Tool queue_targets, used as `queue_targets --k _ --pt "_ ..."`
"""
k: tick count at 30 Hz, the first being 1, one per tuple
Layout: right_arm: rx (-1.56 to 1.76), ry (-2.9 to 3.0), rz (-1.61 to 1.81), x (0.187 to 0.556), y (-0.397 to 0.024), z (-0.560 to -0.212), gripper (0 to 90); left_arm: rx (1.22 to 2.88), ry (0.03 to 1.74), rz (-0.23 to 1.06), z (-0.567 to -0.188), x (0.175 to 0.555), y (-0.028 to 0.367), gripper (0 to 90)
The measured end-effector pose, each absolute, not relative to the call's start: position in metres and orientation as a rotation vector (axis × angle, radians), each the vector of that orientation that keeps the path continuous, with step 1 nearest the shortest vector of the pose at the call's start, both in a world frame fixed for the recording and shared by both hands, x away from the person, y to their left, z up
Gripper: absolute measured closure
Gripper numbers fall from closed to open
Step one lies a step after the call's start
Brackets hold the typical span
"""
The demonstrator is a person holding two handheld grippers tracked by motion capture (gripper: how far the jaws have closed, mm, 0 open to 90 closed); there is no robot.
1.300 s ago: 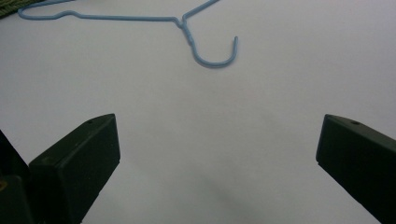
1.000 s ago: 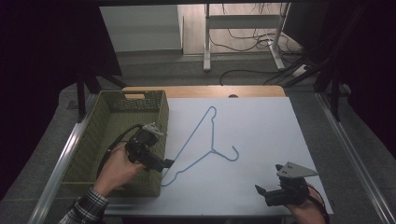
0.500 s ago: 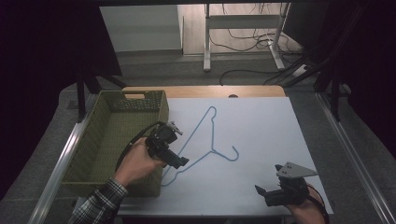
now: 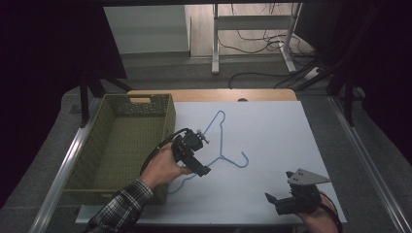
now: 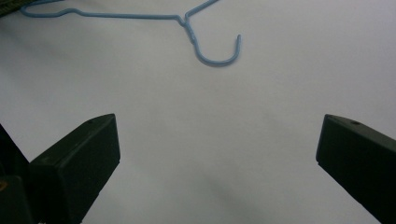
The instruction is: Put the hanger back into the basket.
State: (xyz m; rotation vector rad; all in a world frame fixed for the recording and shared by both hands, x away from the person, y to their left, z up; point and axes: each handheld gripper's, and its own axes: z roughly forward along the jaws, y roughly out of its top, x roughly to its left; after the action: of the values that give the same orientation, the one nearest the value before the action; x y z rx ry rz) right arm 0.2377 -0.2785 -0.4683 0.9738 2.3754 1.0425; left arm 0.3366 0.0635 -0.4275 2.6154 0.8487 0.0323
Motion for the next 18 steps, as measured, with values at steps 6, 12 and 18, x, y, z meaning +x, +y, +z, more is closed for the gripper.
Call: queue_targets --k 6,12,18 --pt "0.975 2.377 1.044 0.238 -0.279 -0.468 0.0 2.672 0.844 0.025 -0.441 0.345 0.046 0.0" --pt "0.971 2.381 1.043 0.238 -0.278 -0.469 0.0 2.716 0.843 0.027 -0.453 0.349 0.034 1.4" --pt "0.968 2.386 1.039 0.238 -0.279 -0.469 0.0 2.751 0.856 0.045 -0.463 0.356 0.026 4.2"
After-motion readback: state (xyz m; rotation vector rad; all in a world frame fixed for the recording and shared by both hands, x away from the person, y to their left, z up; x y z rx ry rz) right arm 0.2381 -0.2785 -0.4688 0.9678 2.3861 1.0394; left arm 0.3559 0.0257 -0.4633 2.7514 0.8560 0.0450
